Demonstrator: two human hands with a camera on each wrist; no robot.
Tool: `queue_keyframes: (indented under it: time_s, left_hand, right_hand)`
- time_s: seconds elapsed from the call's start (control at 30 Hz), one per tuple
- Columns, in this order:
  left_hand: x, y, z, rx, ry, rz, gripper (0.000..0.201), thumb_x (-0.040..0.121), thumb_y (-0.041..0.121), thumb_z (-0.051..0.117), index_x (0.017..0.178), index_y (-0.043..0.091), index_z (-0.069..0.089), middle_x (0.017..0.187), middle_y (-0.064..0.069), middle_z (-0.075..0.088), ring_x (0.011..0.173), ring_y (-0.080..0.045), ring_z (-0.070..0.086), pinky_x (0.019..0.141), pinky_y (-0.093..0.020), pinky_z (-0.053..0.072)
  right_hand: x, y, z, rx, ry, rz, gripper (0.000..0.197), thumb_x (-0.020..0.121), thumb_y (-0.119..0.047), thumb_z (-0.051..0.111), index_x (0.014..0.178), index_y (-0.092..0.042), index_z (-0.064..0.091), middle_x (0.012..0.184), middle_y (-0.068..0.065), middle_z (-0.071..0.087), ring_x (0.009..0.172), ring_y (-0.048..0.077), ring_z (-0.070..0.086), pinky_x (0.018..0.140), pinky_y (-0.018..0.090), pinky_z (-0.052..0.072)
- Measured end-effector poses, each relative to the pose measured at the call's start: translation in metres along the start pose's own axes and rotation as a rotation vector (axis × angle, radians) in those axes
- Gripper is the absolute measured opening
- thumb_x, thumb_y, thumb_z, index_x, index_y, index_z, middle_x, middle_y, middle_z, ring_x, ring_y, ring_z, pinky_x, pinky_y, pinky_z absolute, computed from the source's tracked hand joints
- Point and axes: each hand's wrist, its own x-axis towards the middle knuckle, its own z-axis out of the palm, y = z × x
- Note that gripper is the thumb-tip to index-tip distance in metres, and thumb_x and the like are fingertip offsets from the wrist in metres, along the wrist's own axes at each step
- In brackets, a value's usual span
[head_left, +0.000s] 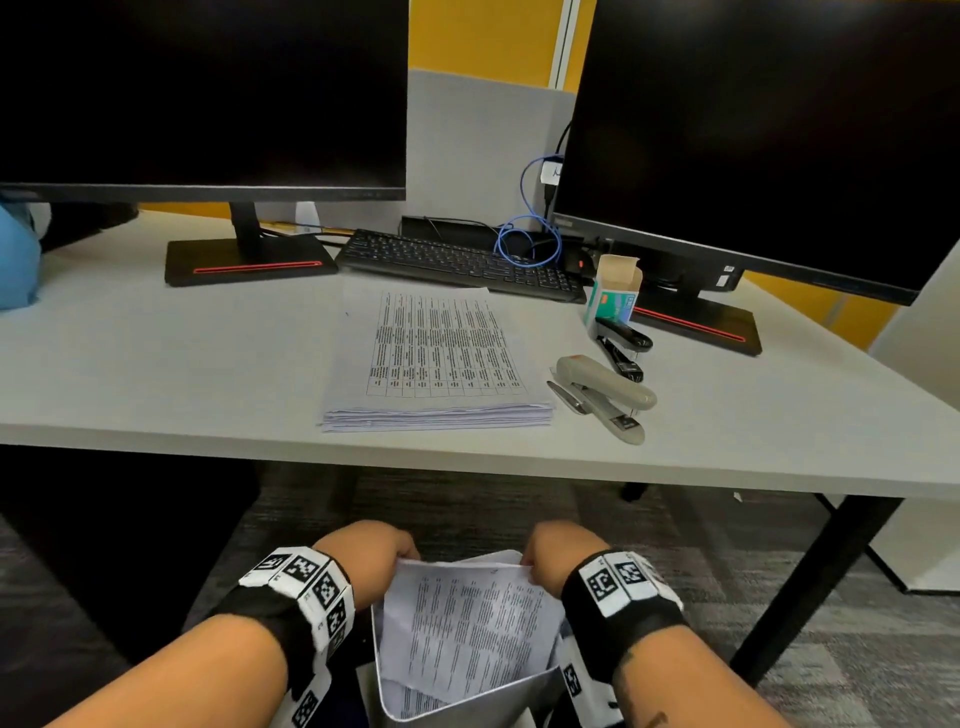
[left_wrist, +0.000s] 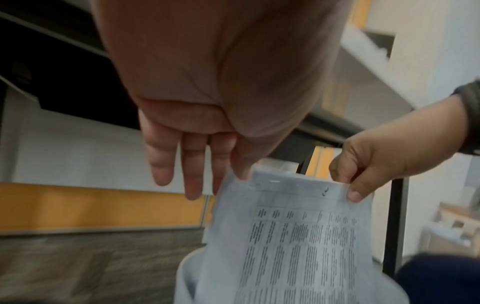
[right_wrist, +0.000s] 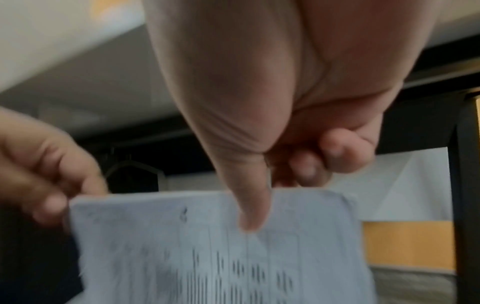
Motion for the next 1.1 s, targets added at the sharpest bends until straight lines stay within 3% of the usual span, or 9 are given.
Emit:
queue_keyframes:
  time_s: [0.17,0.37,0.5,0.6,0.7,0.8,0.9,0.97,1.1]
  left_hand:
    - [0.005,-0.011,0.009,0.093,-0.125,-0.088,0.057,0.098,0.021,0.049,0.151,0.028,0.031,0.151,-0.005,0.042,0.136,-0.021,0.043,0.112,-0.026,0.03]
    - [-0.003,0.006,-0.023,0.093,-0.151,-0.041,0.058,0.096,0.026,0.055,0.15,0.026,0.033,0.15,-0.003,0.044,0.135,-0.021,0.044,0.11,-0.029,0.034]
    - [-0.015,0.035,-0.063,0.067,-0.125,0.091,0.045,0.095,0.035,0.058,0.138,0.026,0.051,0.136,0.003,0.057,0.123,-0.015,0.054,0.105,-0.029,0.041]
    - [-0.03,0.055,-0.098,-0.007,-0.08,0.185,0.027,0.094,0.037,0.06,0.117,0.025,0.067,0.116,0.007,0.068,0.105,-0.012,0.062,0.098,-0.032,0.047]
    - [-0.048,0.076,-0.132,-0.272,-0.015,0.243,0.018,0.094,0.031,0.06,0.098,0.015,0.069,0.093,0.0,0.075,0.085,-0.015,0.072,0.083,-0.033,0.056]
    - [-0.058,0.089,-0.156,-0.314,0.318,0.298,0.013,0.095,0.03,0.06,0.088,0.021,0.066,0.079,0.002,0.073,0.073,-0.012,0.07,0.068,-0.027,0.057]
    - [-0.051,0.081,-0.164,-0.147,0.621,0.254,0.012,0.095,0.034,0.058,0.098,0.026,0.067,0.092,0.008,0.068,0.086,-0.011,0.063,0.078,-0.031,0.053]
    - [-0.041,0.069,-0.16,-0.066,0.617,0.198,0.019,0.095,0.035,0.057,0.11,0.027,0.065,0.109,0.007,0.065,0.096,-0.012,0.059,0.088,-0.032,0.049]
    - [-0.024,0.052,-0.149,-0.002,0.482,0.086,0.04,0.091,0.04,0.061,0.129,0.031,0.055,0.132,0.002,0.055,0.111,-0.016,0.052,0.101,-0.031,0.04]
  right_hand:
    - [0.01,0.008,0.028,-0.029,-0.085,0.003,0.038,0.091,-0.009,0.054,0.128,-0.015,0.063,0.13,0.008,0.063,0.118,0.026,0.06,0.101,0.031,0.046]
    - [-0.004,0.005,0.002,-0.02,-0.109,-0.056,0.057,0.091,-0.022,0.064,0.145,-0.028,0.045,0.143,0.001,0.052,0.128,0.021,0.052,0.103,0.028,0.041]
    - [-0.035,-0.003,-0.05,0.17,-0.033,-0.198,0.045,0.088,-0.029,0.067,0.132,-0.033,0.058,0.129,-0.011,0.062,0.115,0.01,0.059,0.105,0.028,0.041]
    - [-0.066,-0.012,-0.084,0.454,-0.094,-0.299,0.034,0.091,-0.022,0.066,0.125,-0.026,0.063,0.096,-0.003,0.071,0.083,0.009,0.066,0.078,0.024,0.051]
    - [-0.087,-0.017,-0.112,0.64,0.024,-0.372,0.024,0.092,-0.012,0.065,0.113,-0.024,0.065,0.087,0.0,0.073,0.069,0.007,0.068,0.064,0.019,0.053]
    - [-0.091,-0.015,-0.132,0.742,0.333,-0.322,0.025,0.092,-0.007,0.061,0.113,-0.019,0.067,0.082,0.002,0.073,0.067,0.011,0.068,0.064,0.025,0.057]
    - [-0.085,-0.007,-0.141,0.684,0.596,-0.173,0.028,0.095,-0.01,0.053,0.116,-0.022,0.067,0.089,0.0,0.07,0.072,0.014,0.068,0.065,0.024,0.057]
    - [-0.077,-0.002,-0.143,0.644,0.654,-0.119,0.03,0.096,-0.011,0.05,0.119,-0.021,0.066,0.1,-0.001,0.069,0.075,0.014,0.068,0.066,0.02,0.053]
    - [-0.059,-0.003,-0.137,0.574,0.565,-0.093,0.037,0.095,-0.006,0.048,0.126,-0.018,0.064,0.137,-0.003,0.057,0.112,0.025,0.062,0.101,0.04,0.049]
